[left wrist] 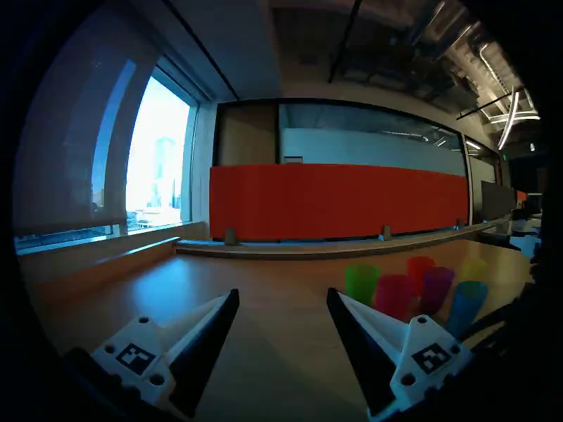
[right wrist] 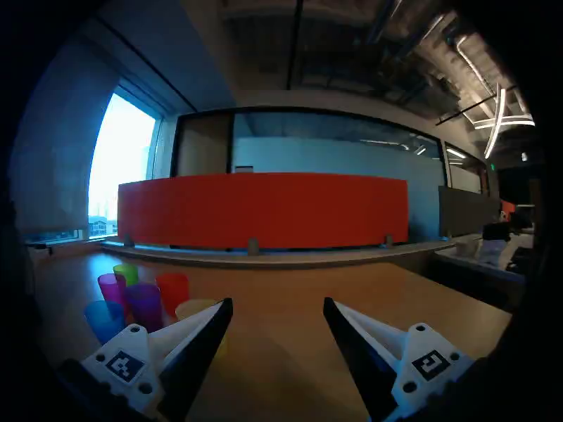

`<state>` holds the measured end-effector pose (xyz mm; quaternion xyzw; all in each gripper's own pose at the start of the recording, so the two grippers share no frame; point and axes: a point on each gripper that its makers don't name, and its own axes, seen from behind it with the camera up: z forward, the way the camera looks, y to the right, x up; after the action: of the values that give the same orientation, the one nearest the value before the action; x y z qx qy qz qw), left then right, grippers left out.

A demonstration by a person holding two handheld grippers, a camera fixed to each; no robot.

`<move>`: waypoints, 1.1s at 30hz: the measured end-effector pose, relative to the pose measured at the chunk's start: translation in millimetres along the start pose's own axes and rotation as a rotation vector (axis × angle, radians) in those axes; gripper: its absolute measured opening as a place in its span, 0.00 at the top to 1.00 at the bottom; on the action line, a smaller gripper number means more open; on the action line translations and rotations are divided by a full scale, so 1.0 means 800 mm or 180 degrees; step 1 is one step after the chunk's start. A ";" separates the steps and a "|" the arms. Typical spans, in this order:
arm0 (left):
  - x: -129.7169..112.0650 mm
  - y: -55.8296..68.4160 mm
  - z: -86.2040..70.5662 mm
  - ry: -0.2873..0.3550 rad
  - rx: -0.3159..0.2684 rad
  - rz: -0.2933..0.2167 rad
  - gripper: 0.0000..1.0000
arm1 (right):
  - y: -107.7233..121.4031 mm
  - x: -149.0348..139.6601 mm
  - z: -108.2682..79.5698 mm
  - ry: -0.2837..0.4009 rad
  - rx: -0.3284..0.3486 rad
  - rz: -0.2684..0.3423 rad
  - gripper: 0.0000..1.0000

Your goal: Pour water

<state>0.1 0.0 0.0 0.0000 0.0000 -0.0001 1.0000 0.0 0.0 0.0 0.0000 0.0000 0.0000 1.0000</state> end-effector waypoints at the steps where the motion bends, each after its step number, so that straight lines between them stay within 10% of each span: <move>1: 0.000 0.000 0.000 0.0000 0.0000 -0.0002 0.08 | 0.000 0.000 0.000 -0.0001 0.0000 -0.0001 0.00; 33: 0.040 0.013 0.012 -0.0045 -0.0208 0.0057 0.08 | -0.012 0.047 0.000 -0.0044 0.0114 -0.0204 0.00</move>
<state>32.2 10.1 9.5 -0.0326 -0.0070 0.0089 0.9994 37.9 -9.7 -0.3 0.0179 -0.0070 -0.0321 0.9993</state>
